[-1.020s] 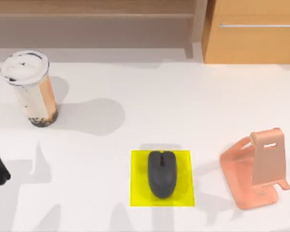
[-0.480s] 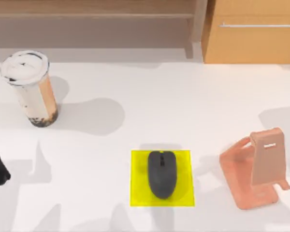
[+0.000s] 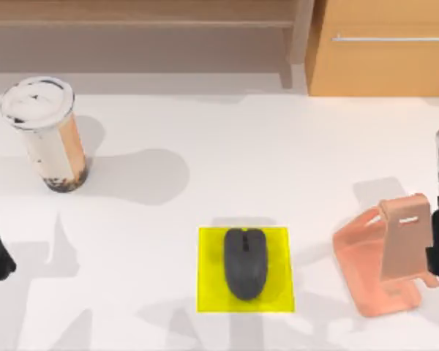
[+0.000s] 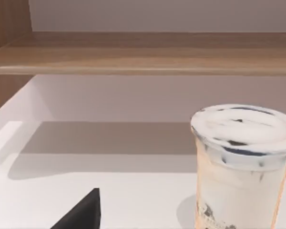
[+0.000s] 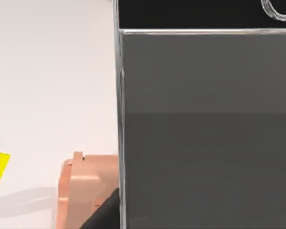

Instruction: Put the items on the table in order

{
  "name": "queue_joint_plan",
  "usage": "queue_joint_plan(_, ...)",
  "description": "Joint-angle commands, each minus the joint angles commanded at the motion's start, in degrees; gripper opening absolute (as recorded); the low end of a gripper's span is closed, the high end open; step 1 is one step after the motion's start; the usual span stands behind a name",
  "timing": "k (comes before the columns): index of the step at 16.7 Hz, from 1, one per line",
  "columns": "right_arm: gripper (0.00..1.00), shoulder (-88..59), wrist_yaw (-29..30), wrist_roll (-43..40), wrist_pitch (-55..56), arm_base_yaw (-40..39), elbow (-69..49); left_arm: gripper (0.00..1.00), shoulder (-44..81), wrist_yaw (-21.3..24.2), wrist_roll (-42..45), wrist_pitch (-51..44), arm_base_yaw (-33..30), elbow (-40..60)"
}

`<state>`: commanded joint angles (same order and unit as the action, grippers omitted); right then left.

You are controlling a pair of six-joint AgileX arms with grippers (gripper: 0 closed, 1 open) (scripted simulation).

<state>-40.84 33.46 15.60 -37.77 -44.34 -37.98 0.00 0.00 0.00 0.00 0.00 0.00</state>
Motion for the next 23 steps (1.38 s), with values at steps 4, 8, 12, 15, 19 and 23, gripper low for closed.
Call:
queue_joint_plan(4, 0.0, 5.99, 3.36, 4.6, 4.39, -8.35, 6.5, 1.0, 0.0, 0.0, 0.0, 0.0, 0.0, 0.0)
queue_joint_plan(8, 0.0, 9.36, 4.63, 6.8, 7.81, -11.8, 11.63, 1.0, 0.0, 0.0, 0.0, 0.0, 0.0, 0.0)
queue_joint_plan(12, 0.0, 9.92, 4.77, 7.18, 8.57, -12.27, 12.81, 1.0, 0.0, 0.0, 0.0, 0.0, 0.0, 0.0)
queue_joint_plan(15, 0.0, 9.7, 4.69, 7.23, 8.46, -12.09, 12.66, 1.0, 0.0, 0.0, 0.0, 0.0, 0.0, 0.0)
queue_joint_plan(19, 0.0, 11.32, 4.06, 7.0, 7.64, -11.24, 10.93, 1.0, 0.0, 0.0, 0.0, 0.0, 0.0, 0.0)
queue_joint_plan(23, 0.0, 15.58, 2.61, 6.22, 4.84, -9.88, 6.37, 1.0, 0.0, 0.0, 0.0, 0.0, 0.0, 0.0)
